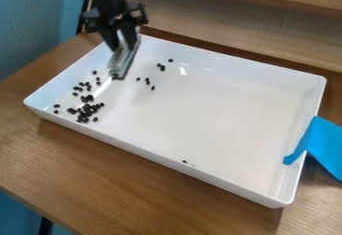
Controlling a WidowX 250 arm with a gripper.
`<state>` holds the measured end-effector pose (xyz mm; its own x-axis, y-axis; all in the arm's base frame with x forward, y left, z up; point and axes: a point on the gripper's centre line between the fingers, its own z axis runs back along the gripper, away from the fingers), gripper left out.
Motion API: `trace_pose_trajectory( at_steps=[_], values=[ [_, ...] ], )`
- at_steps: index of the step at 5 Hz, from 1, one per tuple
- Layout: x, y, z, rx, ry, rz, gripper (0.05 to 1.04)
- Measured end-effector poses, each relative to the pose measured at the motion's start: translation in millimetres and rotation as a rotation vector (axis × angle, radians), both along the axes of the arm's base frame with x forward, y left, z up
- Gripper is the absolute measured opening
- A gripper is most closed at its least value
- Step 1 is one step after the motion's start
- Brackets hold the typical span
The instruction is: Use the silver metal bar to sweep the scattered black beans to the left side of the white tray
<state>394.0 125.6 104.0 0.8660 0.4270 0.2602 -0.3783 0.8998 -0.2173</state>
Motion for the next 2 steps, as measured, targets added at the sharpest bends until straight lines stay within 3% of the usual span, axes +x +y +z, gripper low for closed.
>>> trace_pose_trajectory(
  at_steps=[1, 2],
  values=[
    [14.1, -16.9, -0.1, 0.017, 0.001, -0.005, 0.348],
    [29.4, -33.3, -19.2, 0.056, 0.019, 0.014, 0.348]
  ],
)
